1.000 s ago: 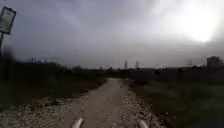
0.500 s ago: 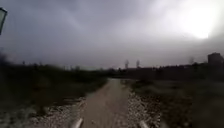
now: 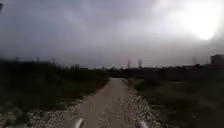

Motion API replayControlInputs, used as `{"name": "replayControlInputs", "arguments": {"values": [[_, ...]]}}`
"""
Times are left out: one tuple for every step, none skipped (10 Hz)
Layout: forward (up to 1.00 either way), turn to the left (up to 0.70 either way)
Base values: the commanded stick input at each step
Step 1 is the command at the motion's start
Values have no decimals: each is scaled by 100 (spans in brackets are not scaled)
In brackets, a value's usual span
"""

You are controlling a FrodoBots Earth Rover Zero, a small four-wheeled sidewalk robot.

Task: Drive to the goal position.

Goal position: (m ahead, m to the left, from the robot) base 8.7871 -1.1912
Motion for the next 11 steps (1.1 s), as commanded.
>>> {"name": "replayControlInputs", "arguments": {"values": [[70,0],[70,0],[70,0],[70,0],[70,0],[70,0],[70,0],[70,0],[70,0],[70,0],[70,0]]}}
